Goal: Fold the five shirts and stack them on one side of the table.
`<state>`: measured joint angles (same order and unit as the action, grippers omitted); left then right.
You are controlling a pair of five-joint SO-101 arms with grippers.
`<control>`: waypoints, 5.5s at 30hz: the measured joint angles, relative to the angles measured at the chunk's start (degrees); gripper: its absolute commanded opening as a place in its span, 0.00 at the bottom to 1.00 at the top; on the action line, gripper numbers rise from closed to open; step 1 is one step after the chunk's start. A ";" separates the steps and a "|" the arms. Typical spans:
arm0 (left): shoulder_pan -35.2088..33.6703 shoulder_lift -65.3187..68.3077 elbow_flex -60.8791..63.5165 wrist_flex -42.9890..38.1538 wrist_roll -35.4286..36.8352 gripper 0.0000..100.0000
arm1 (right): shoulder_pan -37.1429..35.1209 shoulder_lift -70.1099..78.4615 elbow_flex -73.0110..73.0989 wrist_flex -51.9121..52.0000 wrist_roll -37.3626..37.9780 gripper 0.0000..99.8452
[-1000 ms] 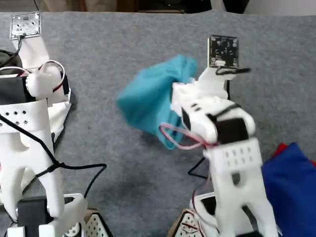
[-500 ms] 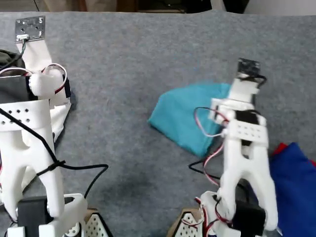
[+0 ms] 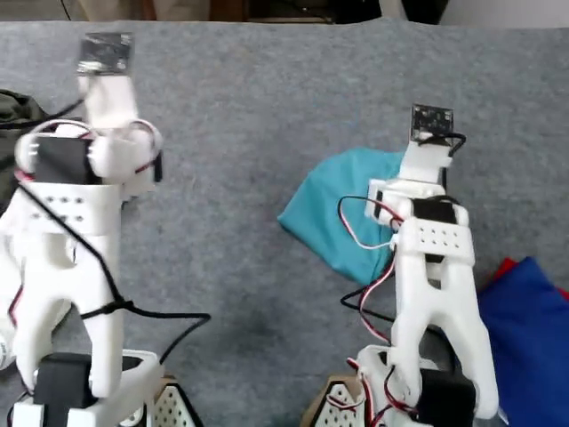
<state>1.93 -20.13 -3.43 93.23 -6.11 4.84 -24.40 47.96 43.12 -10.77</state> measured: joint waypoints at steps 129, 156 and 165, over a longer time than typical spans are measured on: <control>15.21 56.97 -38.33 -0.70 11.69 0.02 | -11.34 -2.46 15.30 0.35 3.87 0.25; 11.96 66.20 -50.46 6.42 15.82 0.23 | -9.14 20.48 -22.42 16.00 9.41 0.43; 11.43 56.35 -39.65 6.59 18.20 0.23 | -9.14 42.99 -41.85 24.09 9.41 0.43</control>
<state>13.36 36.22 -43.08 99.82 12.09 -4.31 18.59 6.11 67.21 -1.36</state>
